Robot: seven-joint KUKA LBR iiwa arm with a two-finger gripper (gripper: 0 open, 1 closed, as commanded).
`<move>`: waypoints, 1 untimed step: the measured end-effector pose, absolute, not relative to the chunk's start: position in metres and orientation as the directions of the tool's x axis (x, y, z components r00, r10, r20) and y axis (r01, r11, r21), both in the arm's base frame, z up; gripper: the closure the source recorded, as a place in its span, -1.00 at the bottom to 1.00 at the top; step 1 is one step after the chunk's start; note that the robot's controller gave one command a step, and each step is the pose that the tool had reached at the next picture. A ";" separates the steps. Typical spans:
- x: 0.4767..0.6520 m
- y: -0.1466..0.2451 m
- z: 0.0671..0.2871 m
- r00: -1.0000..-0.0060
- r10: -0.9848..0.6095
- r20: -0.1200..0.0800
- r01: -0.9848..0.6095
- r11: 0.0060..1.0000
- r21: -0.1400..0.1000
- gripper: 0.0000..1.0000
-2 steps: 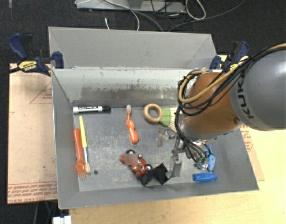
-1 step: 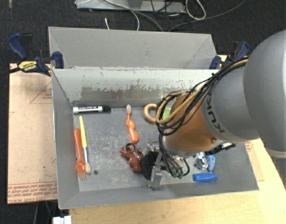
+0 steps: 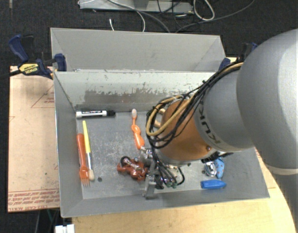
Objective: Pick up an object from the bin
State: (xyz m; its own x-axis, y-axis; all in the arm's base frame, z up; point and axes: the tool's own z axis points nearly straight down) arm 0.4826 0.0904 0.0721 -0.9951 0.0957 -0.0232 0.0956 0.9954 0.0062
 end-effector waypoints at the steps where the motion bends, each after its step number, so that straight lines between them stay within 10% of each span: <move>1: 0.503 0.073 0.101 -0.990 0.139 -0.023 0.138 0.990 0.002 -1.00</move>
Offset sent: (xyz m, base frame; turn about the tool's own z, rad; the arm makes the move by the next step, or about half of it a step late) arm 0.0041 -0.0056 0.0073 0.0123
